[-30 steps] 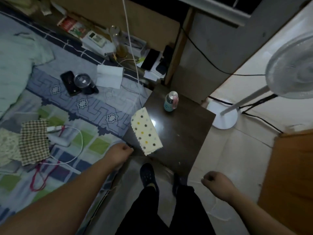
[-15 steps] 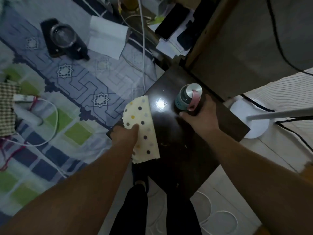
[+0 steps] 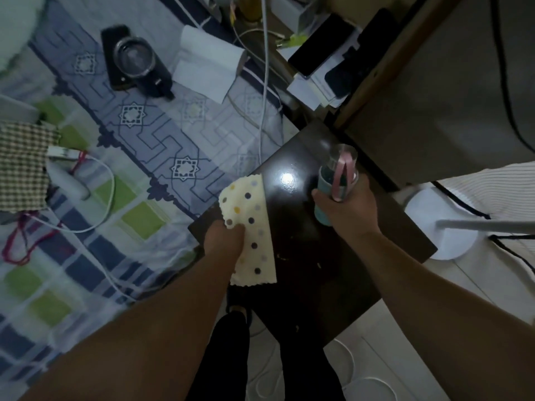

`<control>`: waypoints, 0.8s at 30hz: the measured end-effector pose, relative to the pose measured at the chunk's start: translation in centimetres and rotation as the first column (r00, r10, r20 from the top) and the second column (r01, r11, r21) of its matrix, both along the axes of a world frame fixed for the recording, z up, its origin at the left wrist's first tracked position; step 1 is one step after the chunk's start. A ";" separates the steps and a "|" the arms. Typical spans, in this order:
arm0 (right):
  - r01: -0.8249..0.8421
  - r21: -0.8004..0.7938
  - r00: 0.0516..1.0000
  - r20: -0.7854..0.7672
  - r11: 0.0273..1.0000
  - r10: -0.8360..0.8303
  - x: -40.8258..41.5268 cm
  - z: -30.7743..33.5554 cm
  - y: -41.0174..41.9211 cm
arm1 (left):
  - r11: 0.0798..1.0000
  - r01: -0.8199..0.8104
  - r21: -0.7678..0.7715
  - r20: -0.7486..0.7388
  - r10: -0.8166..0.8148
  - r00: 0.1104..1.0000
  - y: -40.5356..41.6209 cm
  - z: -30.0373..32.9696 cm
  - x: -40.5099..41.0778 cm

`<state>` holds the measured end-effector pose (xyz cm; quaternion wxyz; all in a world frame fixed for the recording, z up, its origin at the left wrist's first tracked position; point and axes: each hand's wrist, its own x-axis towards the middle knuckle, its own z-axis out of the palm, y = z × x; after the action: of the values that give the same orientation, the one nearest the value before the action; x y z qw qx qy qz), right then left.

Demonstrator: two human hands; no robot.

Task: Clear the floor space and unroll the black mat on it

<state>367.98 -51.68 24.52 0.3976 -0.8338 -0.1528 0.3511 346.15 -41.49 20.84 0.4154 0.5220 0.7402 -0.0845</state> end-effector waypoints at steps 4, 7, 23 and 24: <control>-0.077 -0.073 0.995 -0.065 0.994 0.073 -0.3 2.0 -2.3 | 0.966 -0.236 -0.108 0.210 0.254 0.944 -1.2 3.7 -1.0; -0.219 -0.142 0.975 -0.072 0.965 0.211 -0.6 3.9 -4.7 | 0.923 -0.336 -0.188 0.239 0.375 0.896 -2.6 7.4 -2.6; -0.694 -0.428 0.679 -0.121 0.579 0.724 -6.4 16.9 -12.5 | 0.923 0.257 -0.286 -0.100 -0.296 0.950 -14.8 25.4 -25.2; -0.696 -0.429 0.672 -0.108 0.576 0.732 -7.1 17.5 -12.5 | 0.936 0.221 -0.274 -0.106 -0.258 0.960 -15.7 25.6 -26.9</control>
<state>360.90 -64.18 42.06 0.0185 -0.7810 -0.4090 0.4716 319.30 -57.19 46.41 0.4136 0.5423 0.6808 -0.2671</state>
